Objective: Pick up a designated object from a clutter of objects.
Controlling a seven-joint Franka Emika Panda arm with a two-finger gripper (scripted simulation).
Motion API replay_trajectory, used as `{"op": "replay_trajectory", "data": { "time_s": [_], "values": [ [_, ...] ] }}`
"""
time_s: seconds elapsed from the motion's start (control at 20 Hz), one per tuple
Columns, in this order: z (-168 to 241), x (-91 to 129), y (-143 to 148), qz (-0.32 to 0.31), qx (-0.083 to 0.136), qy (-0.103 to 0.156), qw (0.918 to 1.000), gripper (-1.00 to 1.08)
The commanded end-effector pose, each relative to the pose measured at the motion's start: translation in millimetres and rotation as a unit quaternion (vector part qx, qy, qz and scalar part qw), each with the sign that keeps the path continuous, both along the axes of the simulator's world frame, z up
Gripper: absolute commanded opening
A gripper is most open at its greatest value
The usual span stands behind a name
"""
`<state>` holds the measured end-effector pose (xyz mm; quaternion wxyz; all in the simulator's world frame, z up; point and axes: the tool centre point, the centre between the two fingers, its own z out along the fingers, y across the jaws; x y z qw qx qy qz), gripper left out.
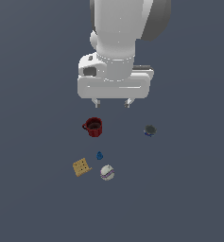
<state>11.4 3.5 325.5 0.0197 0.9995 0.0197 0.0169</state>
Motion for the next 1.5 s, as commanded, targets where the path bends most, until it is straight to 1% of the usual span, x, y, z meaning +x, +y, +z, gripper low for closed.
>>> {"op": "replay_trajectory", "data": {
  "time_s": [0.0, 0.45, 0.8, 1.15, 1.45],
  "values": [
    [0.0, 0.0, 0.0, 0.000, 0.000, 0.000, 1.0000, 1.00],
    [0.4, 5.3, -9.0, -0.014, 0.012, 0.000, 0.9998, 1.00],
    [-3.6, 5.5, -5.3, -0.017, 0.011, 0.000, 0.9998, 1.00],
    [-25.4, 6.4, 14.0, -0.036, 0.011, 0.000, 0.9993, 1.00],
    [-58.0, 4.5, 43.2, -0.064, 0.012, 0.001, 0.9979, 1.00]
  ]
}}
